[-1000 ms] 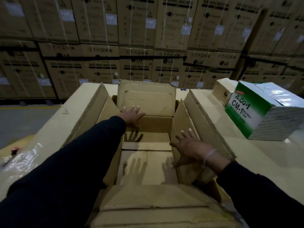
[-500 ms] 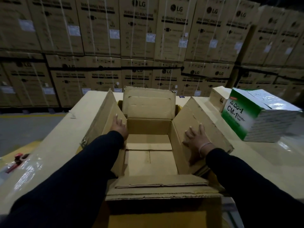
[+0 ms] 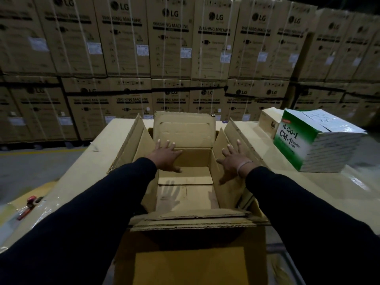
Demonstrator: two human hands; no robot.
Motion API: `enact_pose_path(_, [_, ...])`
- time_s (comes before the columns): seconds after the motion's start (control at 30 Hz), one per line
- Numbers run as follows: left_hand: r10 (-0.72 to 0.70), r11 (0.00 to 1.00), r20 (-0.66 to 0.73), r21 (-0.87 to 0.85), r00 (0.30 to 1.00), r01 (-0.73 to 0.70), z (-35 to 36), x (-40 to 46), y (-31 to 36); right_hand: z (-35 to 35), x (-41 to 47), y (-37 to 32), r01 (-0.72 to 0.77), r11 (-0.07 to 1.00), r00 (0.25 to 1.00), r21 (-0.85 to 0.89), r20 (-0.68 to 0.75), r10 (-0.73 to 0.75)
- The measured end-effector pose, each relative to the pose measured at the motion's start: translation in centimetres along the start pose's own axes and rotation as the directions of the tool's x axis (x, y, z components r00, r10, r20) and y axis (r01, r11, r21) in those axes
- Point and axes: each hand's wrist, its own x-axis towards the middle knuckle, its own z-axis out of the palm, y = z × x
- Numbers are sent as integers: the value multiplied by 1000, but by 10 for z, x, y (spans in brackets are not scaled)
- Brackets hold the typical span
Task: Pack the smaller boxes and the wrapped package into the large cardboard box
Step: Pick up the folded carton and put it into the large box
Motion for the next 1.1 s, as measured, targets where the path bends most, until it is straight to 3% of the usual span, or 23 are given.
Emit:
enact_pose_path(0.17, [17,977,0,-214,1000,-17,-23,-9,24,-4,-20,23,26,999,997,44,-69,-23])
enact_pose_path(0.4, [6,964,-29,-267,1000,-13,-54,-30,84,5,-59,58,102,971,980,214,-188,-61])
enact_pose_path(0.7, [14,861,-275,-485,961,-151,-109,-32,183,72,-110,151,147,761,945,632,-316,80])
enact_pose_path(1.1, [150,802,-336,-509,930,-314,-144,12,375,230,-170,290,-58,555,931,830,-156,330])
